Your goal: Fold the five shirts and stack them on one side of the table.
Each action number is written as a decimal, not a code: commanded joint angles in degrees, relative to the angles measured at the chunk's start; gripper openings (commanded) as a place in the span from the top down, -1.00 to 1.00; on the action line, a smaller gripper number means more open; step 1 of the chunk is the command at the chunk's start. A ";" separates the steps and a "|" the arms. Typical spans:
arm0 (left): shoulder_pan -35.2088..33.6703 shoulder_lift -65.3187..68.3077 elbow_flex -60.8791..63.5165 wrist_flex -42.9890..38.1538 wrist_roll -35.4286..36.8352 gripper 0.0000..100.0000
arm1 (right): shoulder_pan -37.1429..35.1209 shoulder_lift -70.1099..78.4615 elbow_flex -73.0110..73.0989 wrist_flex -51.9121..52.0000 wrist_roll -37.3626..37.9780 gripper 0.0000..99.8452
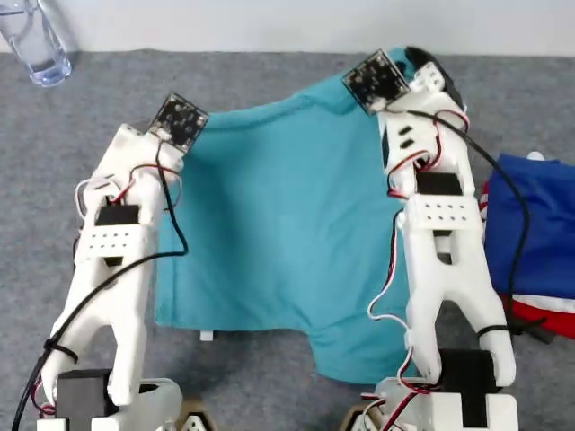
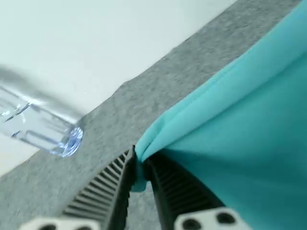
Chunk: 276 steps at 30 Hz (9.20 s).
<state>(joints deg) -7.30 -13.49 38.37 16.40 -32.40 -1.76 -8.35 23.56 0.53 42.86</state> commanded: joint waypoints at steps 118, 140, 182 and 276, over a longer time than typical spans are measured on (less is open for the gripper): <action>18.29 -51.08 9.89 67.25 6.77 0.90 | 3.30 -89.45 13.45 98.33 -14.86 0.98; 58.73 -25.05 15.34 37.27 20.04 0.66 | -15.16 -95.60 -0.44 100.88 -30.33 0.97; 68.84 15.03 -2.15 18.46 26.29 0.95 | -15.25 -95.60 -3.87 99.47 -31.74 0.97; 64.88 41.23 -40.40 50.20 24.62 0.87 | -15.34 -95.60 -3.43 102.02 -31.91 0.97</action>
<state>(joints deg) 58.46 27.56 0.40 67.21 -6.90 -12.04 -101.10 21.89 100.66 11.47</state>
